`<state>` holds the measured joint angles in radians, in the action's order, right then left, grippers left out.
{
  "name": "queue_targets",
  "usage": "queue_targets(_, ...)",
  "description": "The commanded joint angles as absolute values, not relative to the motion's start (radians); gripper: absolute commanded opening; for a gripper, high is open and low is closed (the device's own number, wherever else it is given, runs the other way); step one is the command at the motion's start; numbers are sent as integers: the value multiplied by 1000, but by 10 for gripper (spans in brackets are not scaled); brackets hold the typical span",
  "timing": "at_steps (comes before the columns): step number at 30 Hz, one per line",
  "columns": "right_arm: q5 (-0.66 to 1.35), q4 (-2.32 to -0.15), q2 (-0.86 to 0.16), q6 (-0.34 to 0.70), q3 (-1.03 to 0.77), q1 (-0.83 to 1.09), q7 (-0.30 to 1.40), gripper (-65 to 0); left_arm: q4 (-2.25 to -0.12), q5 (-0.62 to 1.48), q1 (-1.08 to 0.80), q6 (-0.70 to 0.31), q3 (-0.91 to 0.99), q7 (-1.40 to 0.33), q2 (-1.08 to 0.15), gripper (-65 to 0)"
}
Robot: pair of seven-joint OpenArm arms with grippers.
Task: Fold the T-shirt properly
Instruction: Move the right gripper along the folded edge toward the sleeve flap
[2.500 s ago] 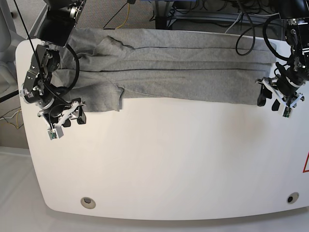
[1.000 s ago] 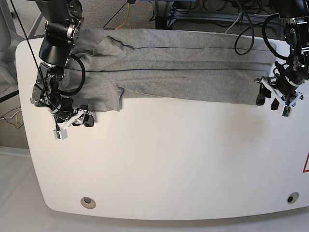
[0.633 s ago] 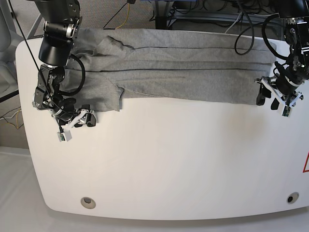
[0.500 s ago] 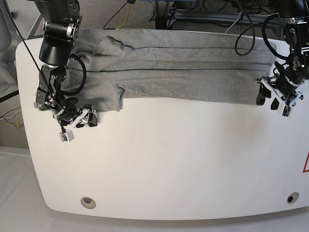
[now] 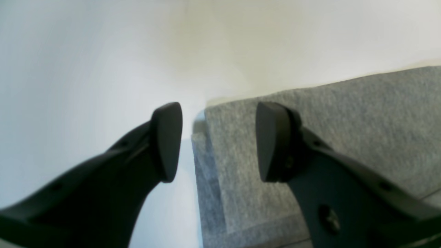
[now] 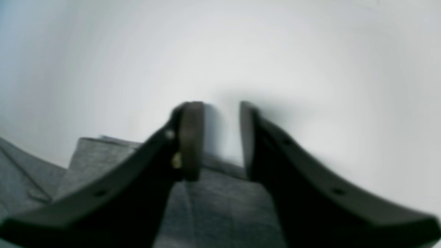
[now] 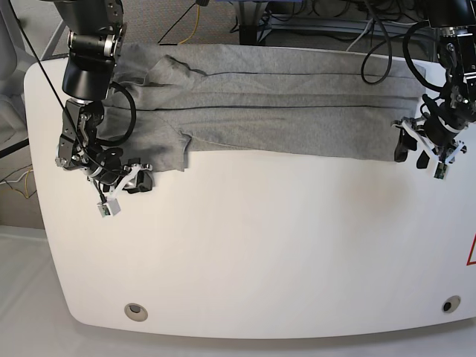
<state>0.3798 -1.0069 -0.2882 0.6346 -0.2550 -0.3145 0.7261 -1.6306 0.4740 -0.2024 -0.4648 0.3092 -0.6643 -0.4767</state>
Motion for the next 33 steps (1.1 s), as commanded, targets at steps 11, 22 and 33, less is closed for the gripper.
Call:
queue_targets(11,360,-1000,-285,627,-272,-322,635,-327,-1649,489,-197,-463,317,-644,-493,-330)
queue_targets(22,357,-1000,-296,623,-268,-325,661,-329,-1643,495,-195,-466,317,-646,-494,-332)
queue_targets(33,353,-985,-290,624,-196,-310,641,-319,-1638,503,-199,-467,315,-648,-494,-329)
